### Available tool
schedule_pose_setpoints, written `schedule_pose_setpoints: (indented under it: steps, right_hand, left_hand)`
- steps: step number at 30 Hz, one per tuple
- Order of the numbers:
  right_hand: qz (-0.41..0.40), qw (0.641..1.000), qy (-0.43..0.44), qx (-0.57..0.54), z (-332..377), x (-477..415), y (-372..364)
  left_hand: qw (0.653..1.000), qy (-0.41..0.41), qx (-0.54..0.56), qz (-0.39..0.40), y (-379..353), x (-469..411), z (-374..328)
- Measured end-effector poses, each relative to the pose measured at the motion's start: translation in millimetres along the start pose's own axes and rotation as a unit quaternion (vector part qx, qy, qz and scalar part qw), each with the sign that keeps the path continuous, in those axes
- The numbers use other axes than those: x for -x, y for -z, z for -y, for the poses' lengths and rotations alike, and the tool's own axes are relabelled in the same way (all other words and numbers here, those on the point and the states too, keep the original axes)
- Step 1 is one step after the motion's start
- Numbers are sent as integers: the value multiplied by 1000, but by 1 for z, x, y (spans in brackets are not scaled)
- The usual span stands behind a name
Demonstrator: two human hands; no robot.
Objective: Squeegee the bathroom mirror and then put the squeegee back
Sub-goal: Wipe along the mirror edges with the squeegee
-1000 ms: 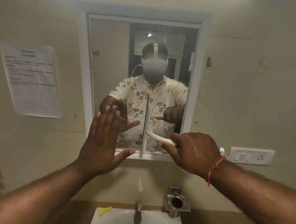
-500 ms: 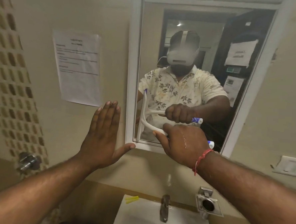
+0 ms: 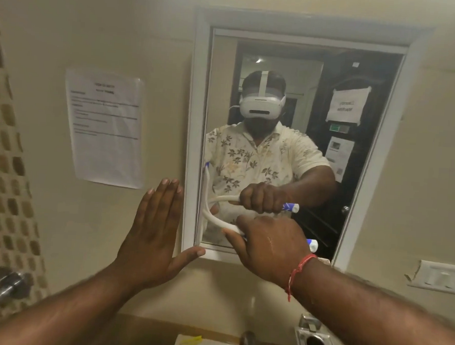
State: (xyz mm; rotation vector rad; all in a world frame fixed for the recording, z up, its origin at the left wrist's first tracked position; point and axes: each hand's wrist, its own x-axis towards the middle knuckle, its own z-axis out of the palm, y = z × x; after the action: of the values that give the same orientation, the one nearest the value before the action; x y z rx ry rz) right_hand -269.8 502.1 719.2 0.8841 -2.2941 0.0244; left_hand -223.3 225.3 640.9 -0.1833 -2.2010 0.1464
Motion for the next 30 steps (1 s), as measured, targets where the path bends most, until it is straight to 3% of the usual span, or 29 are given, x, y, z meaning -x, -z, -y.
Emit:
schedule_pose_setpoints:
  steps: [30]
  right_hand:
    - [7,999,-14,49,-95,60,19]
  left_hand:
    - [999,-32,17,-23,-15,-32,-71]
